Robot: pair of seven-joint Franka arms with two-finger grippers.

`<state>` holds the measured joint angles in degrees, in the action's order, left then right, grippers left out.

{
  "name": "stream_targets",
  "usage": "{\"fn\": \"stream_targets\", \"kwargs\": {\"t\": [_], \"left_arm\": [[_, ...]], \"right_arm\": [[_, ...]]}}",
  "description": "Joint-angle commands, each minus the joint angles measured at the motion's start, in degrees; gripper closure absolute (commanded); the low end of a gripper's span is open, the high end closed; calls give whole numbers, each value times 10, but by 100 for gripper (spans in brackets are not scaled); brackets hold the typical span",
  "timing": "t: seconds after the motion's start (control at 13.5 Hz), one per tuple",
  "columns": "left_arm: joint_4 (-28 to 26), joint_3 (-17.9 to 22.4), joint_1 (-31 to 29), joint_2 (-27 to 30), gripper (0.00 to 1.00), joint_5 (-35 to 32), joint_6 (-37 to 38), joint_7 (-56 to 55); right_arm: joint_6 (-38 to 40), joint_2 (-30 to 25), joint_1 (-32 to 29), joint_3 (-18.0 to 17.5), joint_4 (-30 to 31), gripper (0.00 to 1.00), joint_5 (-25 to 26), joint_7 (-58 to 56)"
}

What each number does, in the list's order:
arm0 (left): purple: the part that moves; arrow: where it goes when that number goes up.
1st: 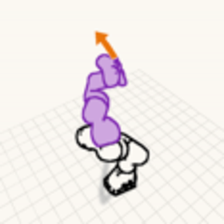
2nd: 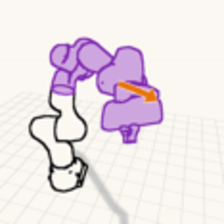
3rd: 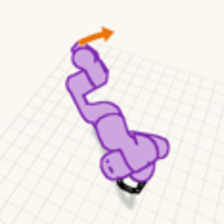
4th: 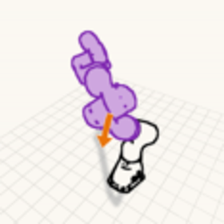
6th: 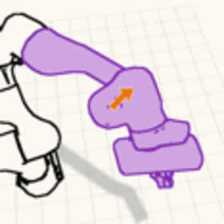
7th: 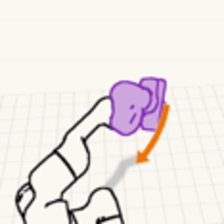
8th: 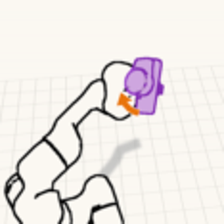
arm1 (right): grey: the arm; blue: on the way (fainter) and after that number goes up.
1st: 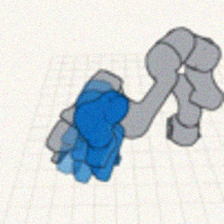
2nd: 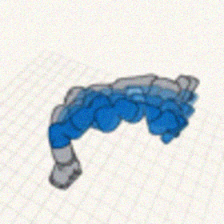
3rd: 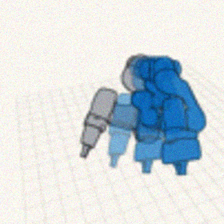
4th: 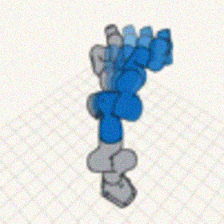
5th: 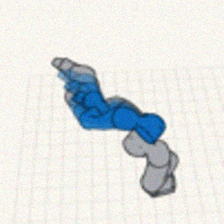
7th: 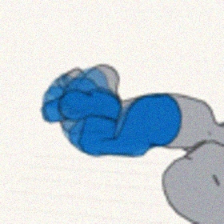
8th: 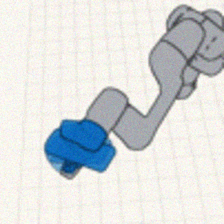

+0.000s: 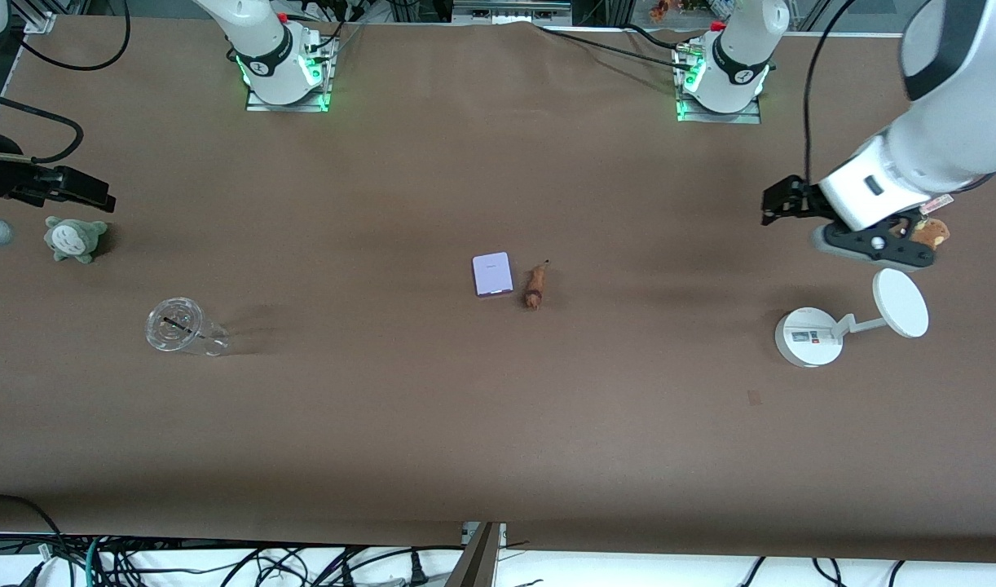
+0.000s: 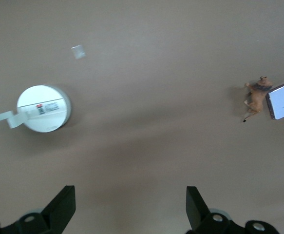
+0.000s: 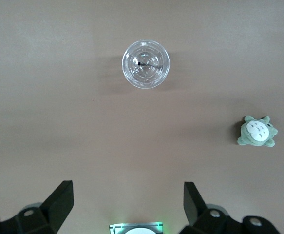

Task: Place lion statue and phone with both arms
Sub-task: 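Reach the left gripper to the brown lion figurine beside the phone, then grasp the lion with the left gripper while the right gripper moves out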

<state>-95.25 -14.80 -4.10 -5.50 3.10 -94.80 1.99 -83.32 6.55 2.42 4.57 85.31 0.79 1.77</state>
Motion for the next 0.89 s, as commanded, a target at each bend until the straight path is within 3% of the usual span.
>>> {"fn": "stream_targets", "kwargs": {"t": [0.0, 0.15, 0.37, 0.81], "left_arm": [[12, -43, 4, -43, 0, 6, -42, -78], [12, -69, 34, -85, 0, 1, -98, -150], [12, -68, 99, -161, 0, -1, -207, -233], [19, -64, 219, -297, 0, -157, -375, -451]], "right_arm": [[5, 7, -4, 0, -16, 0, -3, -5], [4, 9, -3, -1, -16, 0, -3, -4], [-20, 10, -1, -2, -14, 0, -5, -3], [-46, 50, 19, -5, -12, 0, -5, 0]]}}
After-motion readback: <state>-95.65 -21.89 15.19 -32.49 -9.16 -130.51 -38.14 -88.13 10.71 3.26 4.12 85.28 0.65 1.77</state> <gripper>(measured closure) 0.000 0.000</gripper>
